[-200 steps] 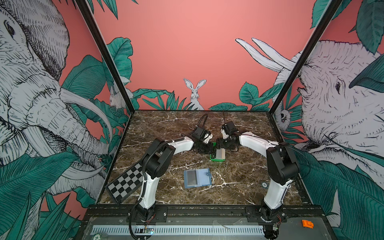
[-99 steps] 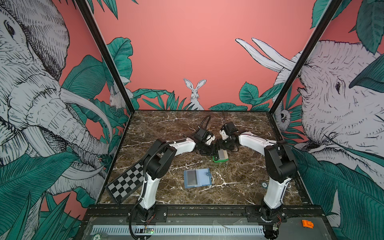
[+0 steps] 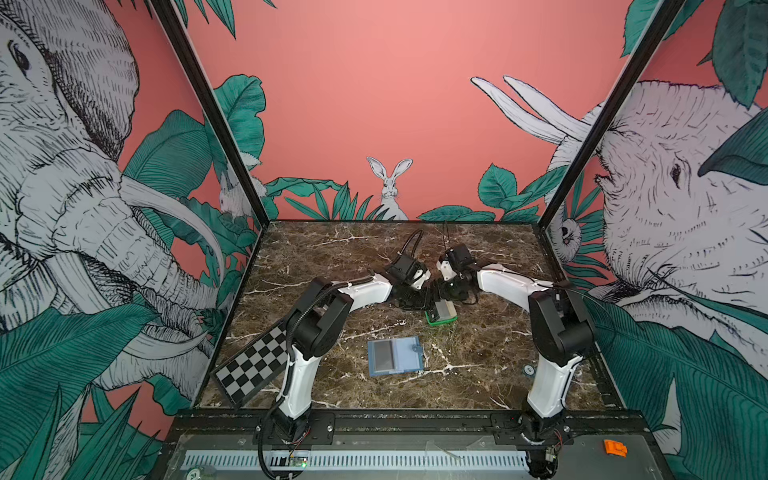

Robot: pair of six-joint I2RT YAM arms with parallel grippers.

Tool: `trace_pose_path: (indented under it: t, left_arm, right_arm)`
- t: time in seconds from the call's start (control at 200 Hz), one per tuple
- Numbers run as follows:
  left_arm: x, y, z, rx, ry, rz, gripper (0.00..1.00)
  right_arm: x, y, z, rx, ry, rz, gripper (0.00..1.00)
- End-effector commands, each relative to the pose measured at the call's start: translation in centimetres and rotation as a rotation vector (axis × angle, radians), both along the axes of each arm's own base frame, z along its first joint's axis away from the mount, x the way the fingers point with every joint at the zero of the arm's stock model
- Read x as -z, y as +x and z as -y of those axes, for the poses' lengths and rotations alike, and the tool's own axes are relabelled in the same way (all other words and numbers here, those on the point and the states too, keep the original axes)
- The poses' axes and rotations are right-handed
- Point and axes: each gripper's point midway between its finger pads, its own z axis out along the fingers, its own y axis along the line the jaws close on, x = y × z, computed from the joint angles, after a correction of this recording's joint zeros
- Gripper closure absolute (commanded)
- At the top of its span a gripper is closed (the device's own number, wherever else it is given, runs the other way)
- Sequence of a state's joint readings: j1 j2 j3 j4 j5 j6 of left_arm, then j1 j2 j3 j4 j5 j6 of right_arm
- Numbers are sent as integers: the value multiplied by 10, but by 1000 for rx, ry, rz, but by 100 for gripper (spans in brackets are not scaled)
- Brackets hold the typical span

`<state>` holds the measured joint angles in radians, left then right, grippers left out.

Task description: Put the credit cards into the card holder

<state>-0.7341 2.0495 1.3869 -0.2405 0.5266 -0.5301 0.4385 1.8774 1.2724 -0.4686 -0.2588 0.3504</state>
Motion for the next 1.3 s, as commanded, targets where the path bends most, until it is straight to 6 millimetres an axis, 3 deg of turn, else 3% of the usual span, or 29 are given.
trace_pose_path:
  t: [0.0, 0.885, 1.295]
  left_arm:
    - [-1, 0, -7, -13, 37, 14, 91]
    - [15, -11, -1, -9, 31, -35, 94]
    - [18, -15, 2, 2, 31, -44, 94]
  right_arm:
    - [-1, -1, 8, 26, -44, 6, 31]
    - [-23, 13, 36, 75, -154, 84, 31]
    - [-59, 10, 31, 116, -70, 126, 31]
